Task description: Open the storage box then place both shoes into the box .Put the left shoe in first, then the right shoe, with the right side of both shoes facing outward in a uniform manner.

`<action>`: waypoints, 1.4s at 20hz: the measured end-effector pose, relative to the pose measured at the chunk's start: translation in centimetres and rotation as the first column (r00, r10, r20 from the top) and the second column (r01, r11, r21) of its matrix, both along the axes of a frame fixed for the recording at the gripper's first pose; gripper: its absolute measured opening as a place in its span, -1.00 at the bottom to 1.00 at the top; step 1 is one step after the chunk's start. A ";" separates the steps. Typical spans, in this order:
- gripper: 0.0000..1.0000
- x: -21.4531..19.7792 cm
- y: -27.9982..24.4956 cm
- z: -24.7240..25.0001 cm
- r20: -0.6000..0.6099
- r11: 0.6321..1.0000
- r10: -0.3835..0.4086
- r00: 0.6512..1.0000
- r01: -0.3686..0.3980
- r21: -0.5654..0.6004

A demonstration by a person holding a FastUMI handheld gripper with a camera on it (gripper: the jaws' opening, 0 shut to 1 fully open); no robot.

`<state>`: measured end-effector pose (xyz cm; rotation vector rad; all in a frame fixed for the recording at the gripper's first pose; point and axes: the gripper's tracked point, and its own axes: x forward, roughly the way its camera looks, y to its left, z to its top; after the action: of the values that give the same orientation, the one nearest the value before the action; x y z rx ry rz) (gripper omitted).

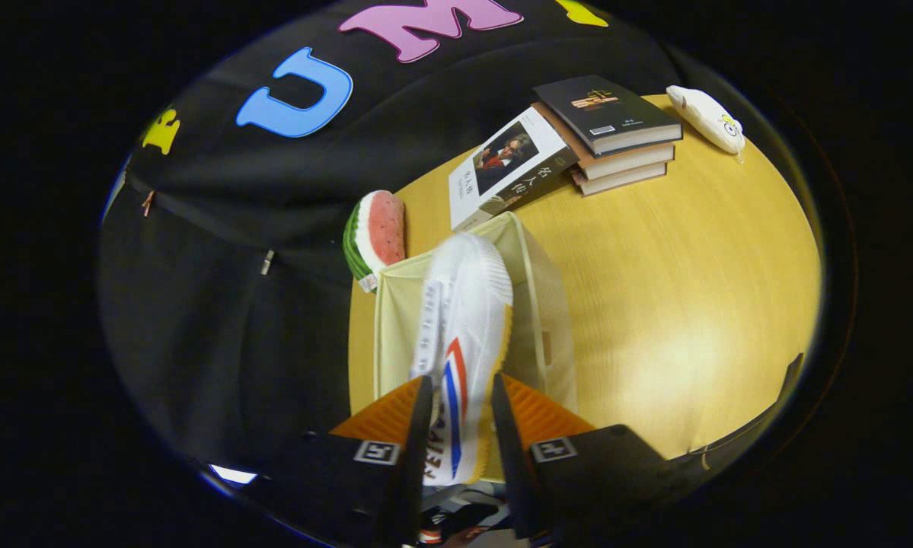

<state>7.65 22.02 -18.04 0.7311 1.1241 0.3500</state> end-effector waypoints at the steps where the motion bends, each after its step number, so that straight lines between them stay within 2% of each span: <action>1: 0.64 0.6 0.2 1.0 0.016 1.000 -0.016 1.000 0.016 0.025; 2: 0.74 1.1 0.1 1.4 0.034 0.999 -0.026 0.999 0.025 0.023; 3: 0.75 1.3 -0.2 1.6 0.052 1.000 -0.026 0.998 0.026 0.008; 5: 0.98 1.5 -0.8 2.2 0.085 1.000 -0.022 0.996 0.023 -0.013; 11: 0.98 1.8 -5.9 5.0 0.268 0.991 -0.028 0.963 0.061 -0.117; 15: 0.97 2.6 -10.4 8.2 0.418 0.973 -0.029 0.908 0.120 -0.195; 17: 0.98 3.5 -13.2 9.3 0.507 0.945 0.033 0.861 0.138 -0.296; 20: 0.98 4.3 -16.5 12.4 0.630 0.902 0.117 0.768 0.183 -0.391; 24: 0.98 4.2 -20.3 16.4 0.739 0.872 0.187 0.648 0.237 -0.428; 28: 0.98 4.3 -24.2 20.1 0.841 0.834 0.219 0.495 0.352 -0.425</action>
<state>11.95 -2.22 2.02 -0.0076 0.1407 0.2440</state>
